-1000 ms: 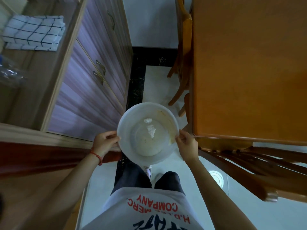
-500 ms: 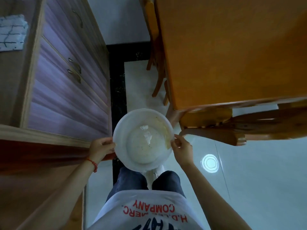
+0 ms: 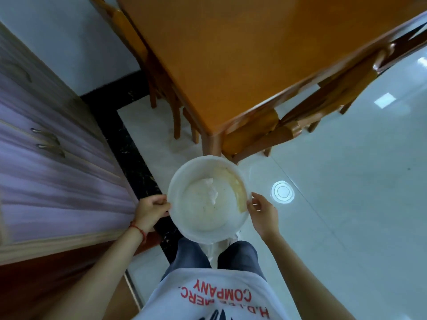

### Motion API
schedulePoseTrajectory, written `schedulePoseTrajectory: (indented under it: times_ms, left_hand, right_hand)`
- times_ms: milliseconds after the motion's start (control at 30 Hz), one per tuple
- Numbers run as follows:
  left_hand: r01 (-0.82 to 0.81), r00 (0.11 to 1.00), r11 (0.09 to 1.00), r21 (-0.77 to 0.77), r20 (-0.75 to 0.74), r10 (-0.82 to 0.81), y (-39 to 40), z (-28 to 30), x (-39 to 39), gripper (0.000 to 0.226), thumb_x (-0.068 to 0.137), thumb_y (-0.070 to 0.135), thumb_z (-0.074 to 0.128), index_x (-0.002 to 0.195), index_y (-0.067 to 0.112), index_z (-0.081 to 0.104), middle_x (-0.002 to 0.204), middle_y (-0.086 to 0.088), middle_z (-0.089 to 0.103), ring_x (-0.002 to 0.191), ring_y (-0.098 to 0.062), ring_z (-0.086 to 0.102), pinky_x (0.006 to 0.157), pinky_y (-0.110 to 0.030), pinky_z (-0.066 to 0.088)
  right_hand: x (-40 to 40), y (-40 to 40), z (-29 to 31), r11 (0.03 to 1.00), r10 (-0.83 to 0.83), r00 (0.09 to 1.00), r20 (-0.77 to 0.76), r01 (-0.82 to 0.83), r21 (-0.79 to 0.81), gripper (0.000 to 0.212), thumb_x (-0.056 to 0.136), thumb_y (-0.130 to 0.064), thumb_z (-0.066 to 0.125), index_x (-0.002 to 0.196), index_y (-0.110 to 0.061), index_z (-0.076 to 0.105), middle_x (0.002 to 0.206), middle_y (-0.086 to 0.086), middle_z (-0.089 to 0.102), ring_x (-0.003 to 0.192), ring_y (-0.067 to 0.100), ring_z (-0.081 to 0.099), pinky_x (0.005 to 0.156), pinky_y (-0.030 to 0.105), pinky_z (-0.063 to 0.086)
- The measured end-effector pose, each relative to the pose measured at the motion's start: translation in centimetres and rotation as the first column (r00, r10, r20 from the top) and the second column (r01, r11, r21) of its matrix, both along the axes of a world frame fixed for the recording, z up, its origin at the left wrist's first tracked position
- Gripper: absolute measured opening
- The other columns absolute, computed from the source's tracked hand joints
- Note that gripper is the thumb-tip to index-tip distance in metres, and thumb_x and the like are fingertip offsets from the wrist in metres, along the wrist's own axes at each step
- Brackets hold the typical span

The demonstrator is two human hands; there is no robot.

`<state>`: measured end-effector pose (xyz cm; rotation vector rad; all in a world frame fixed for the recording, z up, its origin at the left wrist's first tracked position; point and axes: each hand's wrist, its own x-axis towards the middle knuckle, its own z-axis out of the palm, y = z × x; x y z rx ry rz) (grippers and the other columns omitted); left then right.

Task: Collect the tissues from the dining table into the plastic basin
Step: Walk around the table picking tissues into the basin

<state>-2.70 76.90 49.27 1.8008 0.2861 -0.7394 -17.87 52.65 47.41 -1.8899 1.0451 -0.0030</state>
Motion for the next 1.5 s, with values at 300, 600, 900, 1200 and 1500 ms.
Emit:
schedulePoseTrajectory:
  times_ms: [300,600,900,1200,1500]
  left_hand:
    - [0.368,0.929,0.929,0.03,0.018,-0.369,-4.8,-0.2,-1.3,0.017,0.076,-0.007,0.063,0.093,-0.003,0.066,0.074,-0.004,0.06,0.068,-0.016,0.057,0.049,-0.009,0.05]
    - [0.63,0.774,0.775,0.048,0.029,-0.632,-13.0,0.5,-4.7,0.039,0.077,-0.004,0.065,0.114,-0.009,0.056,0.099,-0.019,0.06,0.087,-0.028,0.058,0.054,-0.012,0.053]
    - [0.779,0.62,0.624,0.06,0.074,-0.781,-21.4,1.8,-10.0,0.042,0.079,0.003,0.066,0.118,-0.008,0.054,0.106,-0.021,0.061,0.093,-0.029,0.06,0.057,-0.017,0.054]
    - [0.744,0.663,0.667,0.032,0.089,-0.744,-31.2,3.1,-15.3,0.04,0.077,-0.002,0.066,0.114,-0.011,0.054,0.096,-0.02,0.059,0.084,-0.031,0.059,0.049,-0.013,0.052]
    - [0.754,0.65,0.657,-0.01,0.157,-0.743,-40.9,4.8,-18.9,0.039,0.078,-0.002,0.065,0.115,-0.011,0.056,0.104,-0.025,0.062,0.091,-0.031,0.061,0.061,-0.019,0.056]
  right_hand:
    - [-8.4,1.3,0.7,0.945,-0.327,0.945,0.026,0.327,-0.007,0.023,0.087,-0.026,0.058,0.108,-0.018,0.064,0.074,-0.01,0.063,0.064,-0.007,0.057,0.057,0.007,0.04]
    - [-16.4,0.6,1.6,0.783,-0.619,0.781,0.083,0.622,-0.001,0.024,0.087,-0.026,0.059,0.109,-0.017,0.064,0.075,-0.009,0.063,0.065,-0.006,0.058,0.053,0.004,0.043]
    - [-23.2,-3.4,2.8,0.663,-0.74,0.659,0.138,0.748,-0.019,0.024,0.086,-0.032,0.06,0.107,-0.02,0.064,0.074,-0.019,0.062,0.066,-0.012,0.059,0.053,0.004,0.043]
    - [-28.7,-12.5,4.5,0.642,-0.747,0.636,0.191,0.766,-0.041,0.026,0.086,-0.032,0.06,0.108,-0.019,0.065,0.073,-0.023,0.061,0.067,-0.016,0.058,0.052,0.003,0.042]
    - [-32.1,-22.1,6.6,0.614,-0.761,0.602,0.242,0.789,-0.028,0.028,0.086,-0.033,0.06,0.109,-0.019,0.064,0.073,-0.021,0.061,0.066,-0.019,0.055,0.052,-0.001,0.039]
